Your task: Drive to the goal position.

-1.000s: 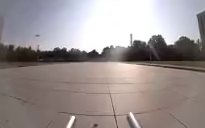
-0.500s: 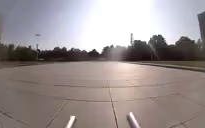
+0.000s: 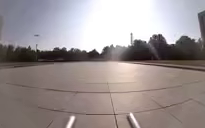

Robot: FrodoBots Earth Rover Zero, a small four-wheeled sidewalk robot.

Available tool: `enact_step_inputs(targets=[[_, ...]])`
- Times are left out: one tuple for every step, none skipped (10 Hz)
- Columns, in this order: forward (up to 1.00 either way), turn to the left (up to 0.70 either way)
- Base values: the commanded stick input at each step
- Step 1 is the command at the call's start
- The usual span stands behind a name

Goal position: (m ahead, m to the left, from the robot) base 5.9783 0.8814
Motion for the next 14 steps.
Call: enact_step_inputs(targets=[[0.7, 0.0], [0.7, 0.0], [0.7, 0.0], [0.7, 0.0], [0.7, 0.0], [0.7, 0.0], [0.7, 0.0], [0.7, 0.0], [0.7, 0.0], [0.7, 0.0], [0.7, 0.0], [0.7, 0.0], [0.7, 0.0], [0.7, 0.0]])
